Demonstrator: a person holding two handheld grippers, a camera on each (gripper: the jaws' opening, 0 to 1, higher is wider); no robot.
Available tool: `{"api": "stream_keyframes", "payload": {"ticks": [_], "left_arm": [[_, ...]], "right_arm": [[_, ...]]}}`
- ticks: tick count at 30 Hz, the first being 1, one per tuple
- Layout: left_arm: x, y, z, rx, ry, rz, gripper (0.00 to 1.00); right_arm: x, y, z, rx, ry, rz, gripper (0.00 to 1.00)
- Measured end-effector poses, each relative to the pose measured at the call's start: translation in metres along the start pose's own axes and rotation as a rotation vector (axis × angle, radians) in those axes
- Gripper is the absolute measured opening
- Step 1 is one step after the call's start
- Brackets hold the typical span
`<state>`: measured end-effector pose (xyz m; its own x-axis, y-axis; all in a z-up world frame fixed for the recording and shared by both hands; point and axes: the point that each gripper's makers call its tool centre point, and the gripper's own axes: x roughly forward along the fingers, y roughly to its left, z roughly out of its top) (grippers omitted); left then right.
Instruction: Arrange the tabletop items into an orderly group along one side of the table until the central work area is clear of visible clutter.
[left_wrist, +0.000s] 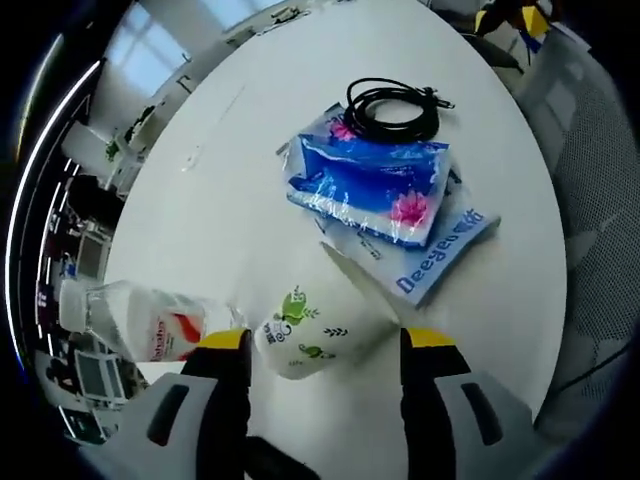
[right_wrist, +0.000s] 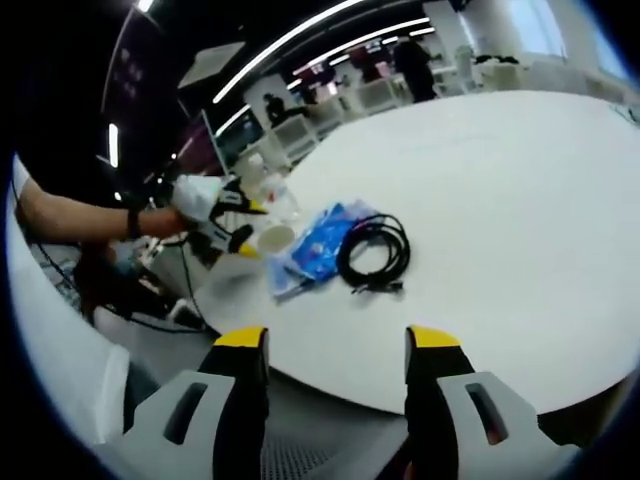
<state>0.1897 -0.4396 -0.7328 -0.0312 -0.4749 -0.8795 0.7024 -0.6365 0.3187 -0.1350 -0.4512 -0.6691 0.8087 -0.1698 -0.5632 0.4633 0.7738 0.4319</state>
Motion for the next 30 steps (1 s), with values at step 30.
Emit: {"api": "stream_keyframes", "payload": {"ticks": [30], "left_arm": [[-0.007, -0.038, -0.032, -0.083, 0.073, -0.141, 0.41]], "right_arm": [[0.024, 0.014, 0.008, -0.027, 0.021, 0.058, 0.52]]}}
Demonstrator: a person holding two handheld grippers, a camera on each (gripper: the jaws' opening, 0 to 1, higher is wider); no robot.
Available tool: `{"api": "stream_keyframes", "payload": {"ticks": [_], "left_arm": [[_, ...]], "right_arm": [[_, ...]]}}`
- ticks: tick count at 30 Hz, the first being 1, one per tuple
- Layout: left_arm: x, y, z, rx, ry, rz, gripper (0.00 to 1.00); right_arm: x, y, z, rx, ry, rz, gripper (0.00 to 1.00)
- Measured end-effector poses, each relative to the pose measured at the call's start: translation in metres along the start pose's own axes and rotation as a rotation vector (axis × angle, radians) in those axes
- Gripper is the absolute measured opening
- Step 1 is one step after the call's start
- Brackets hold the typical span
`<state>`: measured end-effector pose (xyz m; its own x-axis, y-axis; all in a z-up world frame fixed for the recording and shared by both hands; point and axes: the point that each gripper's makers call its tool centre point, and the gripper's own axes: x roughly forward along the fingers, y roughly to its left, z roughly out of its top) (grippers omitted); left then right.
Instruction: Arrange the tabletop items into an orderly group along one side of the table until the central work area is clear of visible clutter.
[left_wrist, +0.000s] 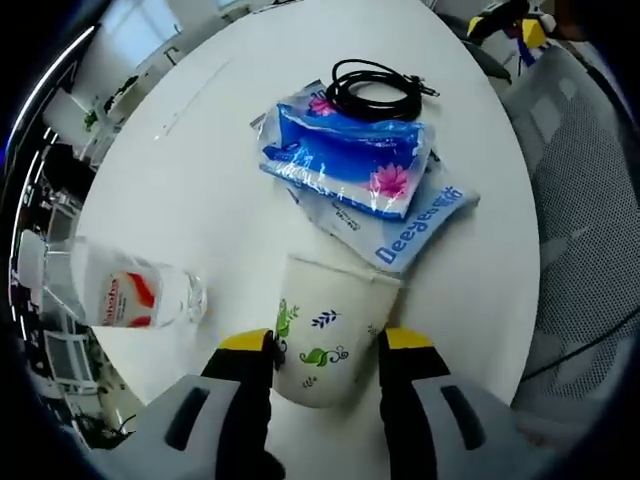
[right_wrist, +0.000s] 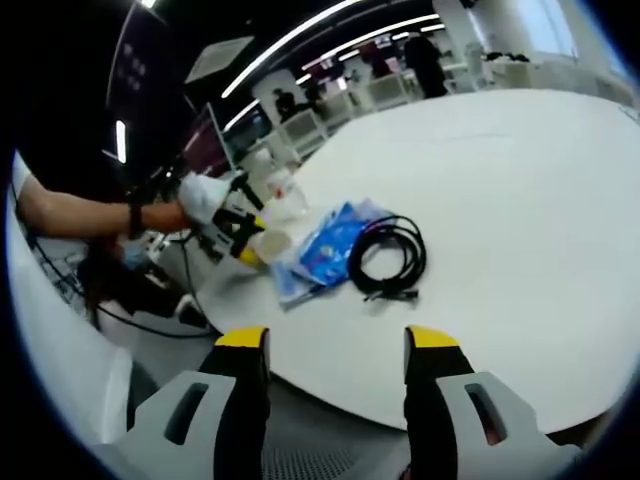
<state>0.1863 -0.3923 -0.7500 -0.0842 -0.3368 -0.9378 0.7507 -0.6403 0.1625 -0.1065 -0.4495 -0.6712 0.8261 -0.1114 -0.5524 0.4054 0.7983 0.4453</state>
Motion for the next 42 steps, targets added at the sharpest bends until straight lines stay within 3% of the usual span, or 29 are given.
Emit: {"api": "stream_keyframes", "payload": {"ticks": [8, 14, 21, 31, 35, 42], "left_arm": [[-0.006, -0.018, -0.01, -0.092, -0.023, -0.01, 0.4], [-0.013, -0.044, -0.017, -0.147, -0.023, -0.079, 0.4], [-0.014, -0.048, -0.022, -0.157, -0.022, -0.065, 0.4], [0.005, -0.065, -0.023, -0.162, -0.017, -0.082, 0.43], [0.004, -0.069, -0.013, -0.19, -0.065, -0.101, 0.42], [-0.008, -0.066, -0.007, -0.259, -0.125, -0.063, 0.41]], "right_arm": [[0.002, 0.006, 0.004, -0.021, -0.001, 0.026, 0.53], [0.0, 0.006, 0.004, -0.03, 0.001, 0.032, 0.53], [0.002, 0.011, 0.003, -0.04, 0.009, 0.043, 0.53], [0.007, 0.02, -0.003, -0.056, 0.027, 0.064, 0.53], [0.005, 0.02, -0.001, -0.061, 0.019, 0.063, 0.53], [0.003, 0.018, -0.002, -0.055, 0.013, 0.059, 0.53]]}}
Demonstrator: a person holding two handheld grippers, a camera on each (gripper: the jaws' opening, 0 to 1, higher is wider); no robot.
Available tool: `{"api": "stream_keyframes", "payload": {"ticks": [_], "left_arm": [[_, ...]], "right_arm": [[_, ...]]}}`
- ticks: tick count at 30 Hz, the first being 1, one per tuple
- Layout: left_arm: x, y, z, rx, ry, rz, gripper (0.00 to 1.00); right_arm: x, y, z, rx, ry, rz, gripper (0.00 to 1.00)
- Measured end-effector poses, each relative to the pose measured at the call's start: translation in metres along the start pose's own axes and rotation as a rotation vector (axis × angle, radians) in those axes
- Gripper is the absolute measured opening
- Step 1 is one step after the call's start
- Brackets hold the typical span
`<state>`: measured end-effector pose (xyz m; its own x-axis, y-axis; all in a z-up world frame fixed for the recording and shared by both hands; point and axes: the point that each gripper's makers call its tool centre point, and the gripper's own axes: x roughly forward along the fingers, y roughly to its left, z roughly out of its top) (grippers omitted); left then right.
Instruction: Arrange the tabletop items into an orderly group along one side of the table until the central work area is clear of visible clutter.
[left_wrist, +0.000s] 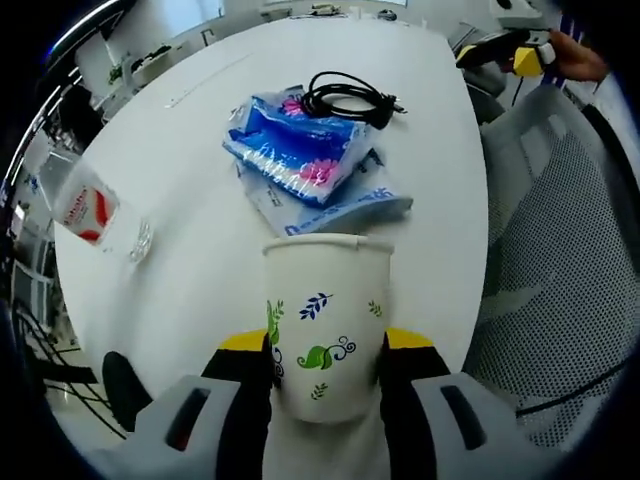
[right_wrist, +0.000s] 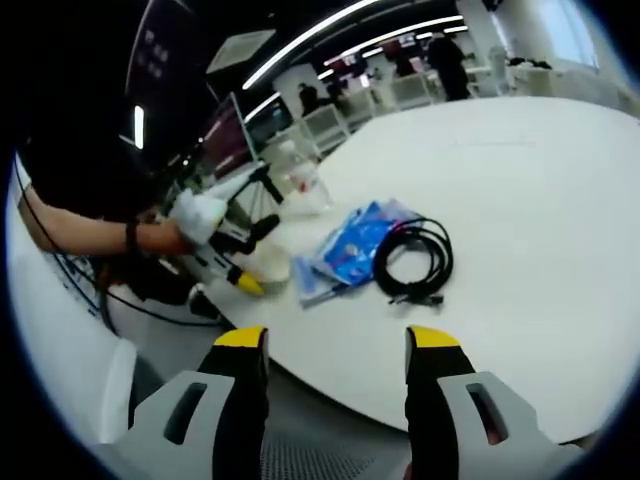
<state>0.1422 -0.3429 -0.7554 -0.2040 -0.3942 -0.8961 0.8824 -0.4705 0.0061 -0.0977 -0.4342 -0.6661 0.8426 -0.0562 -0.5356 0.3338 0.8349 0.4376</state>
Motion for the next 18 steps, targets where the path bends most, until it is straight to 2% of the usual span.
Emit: {"api": "stream_keyframes", "payload": {"ticks": [7, 12, 18], "left_arm": [[-0.015, -0.006, 0.008, -0.111, -0.093, 0.022, 0.41], [-0.025, -0.013, 0.018, -0.182, -0.167, 0.034, 0.41], [-0.034, -0.028, 0.045, -0.268, -0.276, 0.037, 0.41]], "right_arm": [[0.001, 0.001, -0.002, -0.003, 0.0, 0.009, 0.53], [0.009, 0.013, -0.001, -0.02, 0.017, 0.042, 0.53], [0.021, 0.029, 0.013, -0.057, 0.018, 0.093, 0.53]]}}
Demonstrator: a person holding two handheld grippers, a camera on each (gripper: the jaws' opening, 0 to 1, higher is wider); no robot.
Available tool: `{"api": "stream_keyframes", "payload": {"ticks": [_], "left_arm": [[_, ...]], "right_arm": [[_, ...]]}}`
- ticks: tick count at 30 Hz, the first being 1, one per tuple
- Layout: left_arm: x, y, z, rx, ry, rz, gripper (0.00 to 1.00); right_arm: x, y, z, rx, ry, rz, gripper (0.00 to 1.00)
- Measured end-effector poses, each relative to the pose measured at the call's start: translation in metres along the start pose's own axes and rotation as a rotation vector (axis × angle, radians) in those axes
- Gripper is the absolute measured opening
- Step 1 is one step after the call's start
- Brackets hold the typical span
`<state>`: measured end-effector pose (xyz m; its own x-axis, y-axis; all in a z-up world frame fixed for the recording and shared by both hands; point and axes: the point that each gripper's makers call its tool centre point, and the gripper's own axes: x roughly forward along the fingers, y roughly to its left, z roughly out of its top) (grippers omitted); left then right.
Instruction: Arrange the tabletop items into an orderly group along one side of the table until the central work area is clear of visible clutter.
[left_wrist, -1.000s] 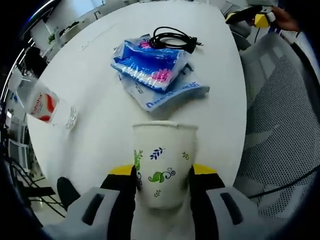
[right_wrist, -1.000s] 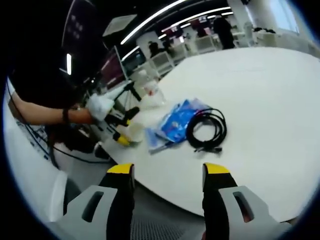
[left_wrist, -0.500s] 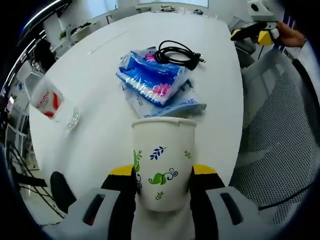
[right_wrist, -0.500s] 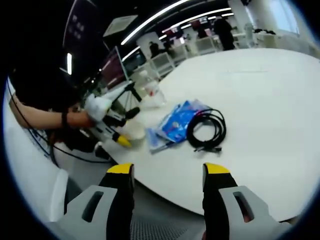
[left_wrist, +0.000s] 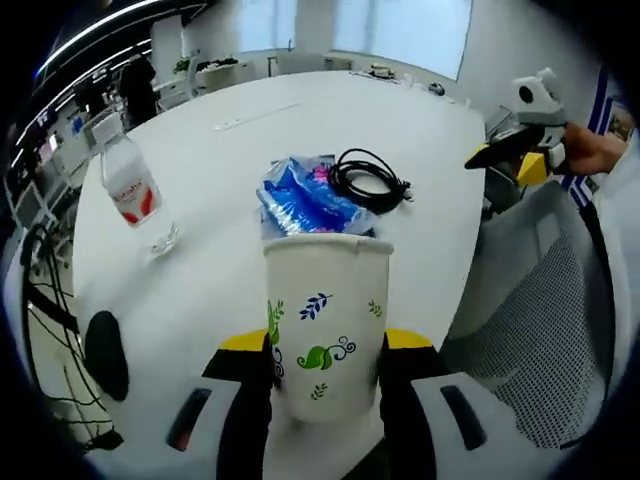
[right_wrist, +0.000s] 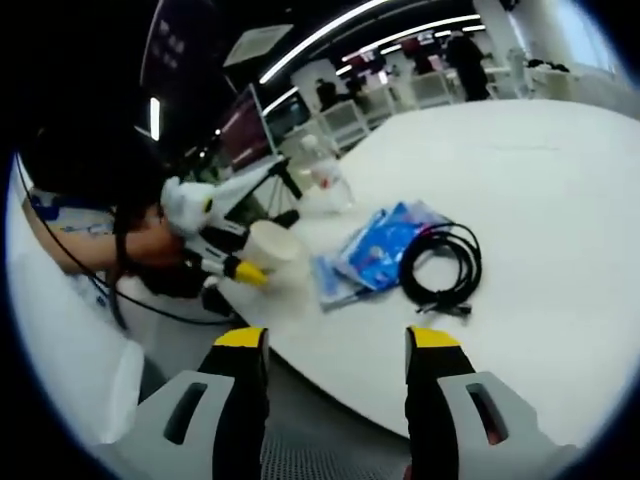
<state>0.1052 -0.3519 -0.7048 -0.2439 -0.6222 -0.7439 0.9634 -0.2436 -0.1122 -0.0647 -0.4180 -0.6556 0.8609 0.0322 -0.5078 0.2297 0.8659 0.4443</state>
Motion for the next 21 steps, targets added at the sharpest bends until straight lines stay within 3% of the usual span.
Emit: {"api": "stream_keyframes", "payload": {"ticks": [2, 6, 9, 12, 16, 21], "left_arm": [[0.001, -0.01, 0.009, -0.037, -0.028, 0.002, 0.41], [0.007, -0.035, 0.029, -0.038, -0.081, -0.006, 0.41], [0.014, -0.045, 0.034, -0.04, -0.087, -0.005, 0.41], [0.019, -0.051, 0.04, -0.112, -0.116, 0.008, 0.41], [0.024, -0.065, 0.043, -0.088, -0.111, 0.002, 0.41], [0.022, -0.073, 0.058, -0.043, -0.127, 0.012, 0.41]], "right_arm": [[0.007, 0.008, 0.007, -0.026, 0.004, 0.026, 0.53], [0.021, 0.025, 0.027, -0.07, -0.011, 0.083, 0.5], [0.029, 0.033, 0.038, -0.083, -0.02, 0.111, 0.49], [0.037, 0.037, 0.043, -0.084, -0.025, 0.126, 0.48], [0.042, 0.045, 0.043, -0.096, -0.017, 0.157, 0.47], [0.043, 0.049, 0.043, -0.046, -0.024, 0.183, 0.45]]}}
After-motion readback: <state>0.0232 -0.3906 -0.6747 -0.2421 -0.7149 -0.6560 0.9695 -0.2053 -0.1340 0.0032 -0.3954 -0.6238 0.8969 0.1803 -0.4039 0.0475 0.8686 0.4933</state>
